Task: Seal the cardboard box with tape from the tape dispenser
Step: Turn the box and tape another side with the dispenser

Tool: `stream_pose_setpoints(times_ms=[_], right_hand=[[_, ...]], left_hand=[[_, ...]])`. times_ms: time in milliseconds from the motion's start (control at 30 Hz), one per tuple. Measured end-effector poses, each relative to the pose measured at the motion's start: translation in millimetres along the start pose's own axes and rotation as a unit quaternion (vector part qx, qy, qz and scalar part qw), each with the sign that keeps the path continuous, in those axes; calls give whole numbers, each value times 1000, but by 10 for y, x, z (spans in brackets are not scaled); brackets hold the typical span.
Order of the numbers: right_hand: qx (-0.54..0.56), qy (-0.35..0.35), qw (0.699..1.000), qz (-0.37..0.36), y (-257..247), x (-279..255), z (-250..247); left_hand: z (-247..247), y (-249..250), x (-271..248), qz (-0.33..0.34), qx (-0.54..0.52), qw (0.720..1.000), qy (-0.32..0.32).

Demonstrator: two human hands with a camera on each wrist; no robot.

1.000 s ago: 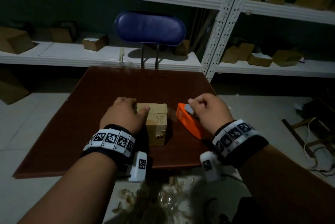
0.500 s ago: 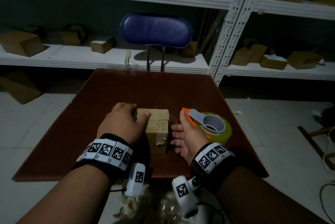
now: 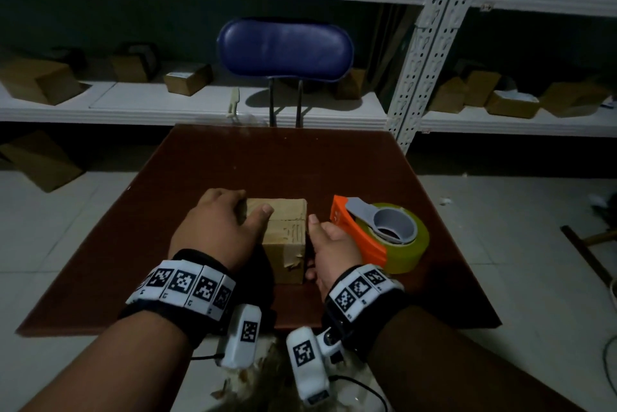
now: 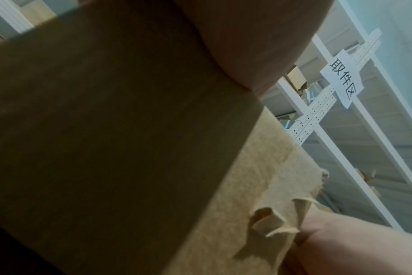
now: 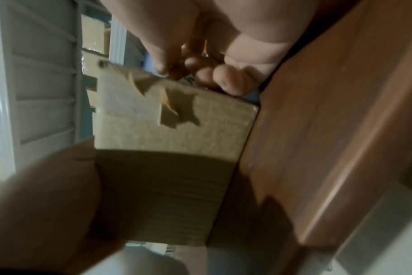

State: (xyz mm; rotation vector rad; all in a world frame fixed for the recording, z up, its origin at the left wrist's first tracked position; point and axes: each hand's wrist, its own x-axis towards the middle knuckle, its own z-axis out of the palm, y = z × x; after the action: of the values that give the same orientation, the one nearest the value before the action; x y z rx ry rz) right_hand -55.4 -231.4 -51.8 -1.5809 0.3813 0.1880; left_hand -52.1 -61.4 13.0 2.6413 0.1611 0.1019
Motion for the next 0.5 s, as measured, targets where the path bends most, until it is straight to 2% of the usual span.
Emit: stream_pose_setpoints(times_ms=[200,367,500], right_hand=[[-53,45,997,-15,-22,-82,-14],[-44,73,996,-19,4,-51,30],[-40,105,988,-102,-116,-112,-4]], left_hand=[[7,15,-44,-3,11,1000,0],[-8,12,-31,-1,8,1000,3],[-44,35,-53,1,5,1000,-1]])
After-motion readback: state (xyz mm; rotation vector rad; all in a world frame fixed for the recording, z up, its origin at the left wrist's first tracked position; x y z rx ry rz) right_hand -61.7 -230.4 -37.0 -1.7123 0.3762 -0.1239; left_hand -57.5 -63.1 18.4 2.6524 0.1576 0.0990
